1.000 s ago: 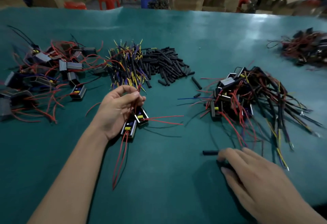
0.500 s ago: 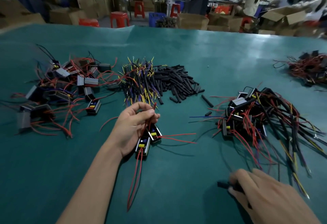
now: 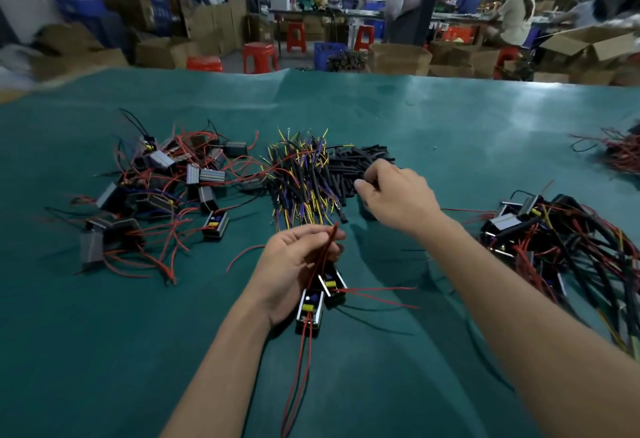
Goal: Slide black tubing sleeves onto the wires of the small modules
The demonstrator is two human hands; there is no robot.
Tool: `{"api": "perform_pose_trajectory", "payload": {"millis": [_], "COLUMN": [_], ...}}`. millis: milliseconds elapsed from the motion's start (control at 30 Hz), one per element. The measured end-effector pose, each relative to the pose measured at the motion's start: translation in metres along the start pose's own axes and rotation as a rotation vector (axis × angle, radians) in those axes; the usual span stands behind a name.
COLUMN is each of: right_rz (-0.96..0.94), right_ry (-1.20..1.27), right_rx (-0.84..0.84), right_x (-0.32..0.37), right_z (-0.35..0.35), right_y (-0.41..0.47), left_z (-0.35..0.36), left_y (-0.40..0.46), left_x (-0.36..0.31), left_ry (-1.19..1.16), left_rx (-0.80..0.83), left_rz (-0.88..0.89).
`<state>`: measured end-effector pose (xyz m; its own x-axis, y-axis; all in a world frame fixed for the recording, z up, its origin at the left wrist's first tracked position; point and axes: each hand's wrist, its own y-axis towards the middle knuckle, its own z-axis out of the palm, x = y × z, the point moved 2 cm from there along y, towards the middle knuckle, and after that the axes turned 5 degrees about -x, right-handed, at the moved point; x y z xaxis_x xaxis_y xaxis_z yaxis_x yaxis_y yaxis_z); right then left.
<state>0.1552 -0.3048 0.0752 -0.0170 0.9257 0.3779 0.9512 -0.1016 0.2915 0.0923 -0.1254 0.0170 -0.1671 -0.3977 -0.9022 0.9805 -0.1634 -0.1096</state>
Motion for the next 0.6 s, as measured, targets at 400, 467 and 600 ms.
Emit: {"api": "perform_pose_trajectory", "payload": {"millis": [400, 467, 600], "right_rz": [-0.097, -0.100, -0.046], "right_ry": [0.772, 0.764, 0.767], "right_rx": [-0.194, -0.194, -0.217], "right_x": [0.014, 0.015, 0.011], "right_z": [0.011, 0.012, 0.012], "right_y": [-0.090, -0.094, -0.095], "left_z": [-0.002, -0.003, -0.002], "left_y": [0.001, 0.000, 0.001], "left_x": [0.004, 0.005, 0.008], "left_ry": [-0.033, -0.003, 0.089], "left_rx": [0.068, 0.079, 0.006], "left_rz": [0.017, 0.037, 0.085]}}
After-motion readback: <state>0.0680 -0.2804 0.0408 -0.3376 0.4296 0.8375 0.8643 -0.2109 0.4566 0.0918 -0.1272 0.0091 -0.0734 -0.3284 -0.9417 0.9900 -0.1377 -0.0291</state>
